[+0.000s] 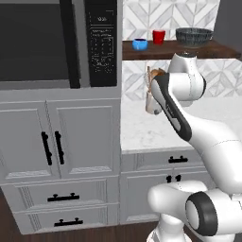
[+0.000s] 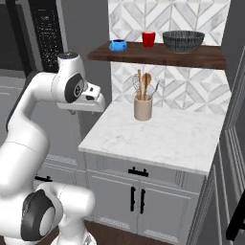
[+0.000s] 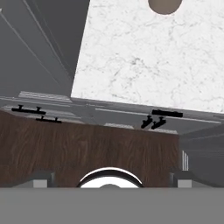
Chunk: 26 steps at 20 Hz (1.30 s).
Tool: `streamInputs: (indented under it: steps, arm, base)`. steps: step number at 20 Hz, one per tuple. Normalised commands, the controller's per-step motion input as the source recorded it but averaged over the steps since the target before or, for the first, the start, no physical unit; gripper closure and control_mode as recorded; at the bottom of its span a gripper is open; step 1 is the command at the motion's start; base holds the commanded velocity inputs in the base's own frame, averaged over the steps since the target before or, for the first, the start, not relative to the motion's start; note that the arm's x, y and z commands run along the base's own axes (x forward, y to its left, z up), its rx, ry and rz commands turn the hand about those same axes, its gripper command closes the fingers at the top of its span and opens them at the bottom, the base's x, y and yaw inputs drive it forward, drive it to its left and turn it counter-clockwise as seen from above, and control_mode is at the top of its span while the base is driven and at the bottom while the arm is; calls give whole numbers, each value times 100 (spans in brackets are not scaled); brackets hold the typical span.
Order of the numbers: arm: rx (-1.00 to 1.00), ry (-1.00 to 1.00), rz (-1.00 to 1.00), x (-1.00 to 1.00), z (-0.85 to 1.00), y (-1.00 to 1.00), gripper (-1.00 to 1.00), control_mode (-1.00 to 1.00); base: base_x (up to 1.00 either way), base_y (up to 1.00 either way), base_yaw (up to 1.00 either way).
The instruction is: Gather all objects into one cabinet and sort the glasses and bowls to opposite sides.
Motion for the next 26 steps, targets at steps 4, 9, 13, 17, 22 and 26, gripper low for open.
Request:
streamInputs:
  steps: [4, 9, 13, 17, 22, 26]
  arm:
    - [0, 0, 0, 0, 0, 0, -100, 100]
    - [0, 0, 0, 0, 0, 0, -100, 100]
    - [0, 0, 0, 0, 0, 0, -100, 100]
    - [0, 0, 0, 0, 0, 0, -100, 100]
    - [0, 0, 0, 0, 0, 0, -100, 100]
    - [0, 0, 0, 0, 0, 0, -100, 100]
  base:
    - [0, 30, 27]
    - [0, 20, 33]
    - [0, 13, 39]
    - [0, 13, 40]
    - [0, 14, 39]
    - [0, 16, 39]
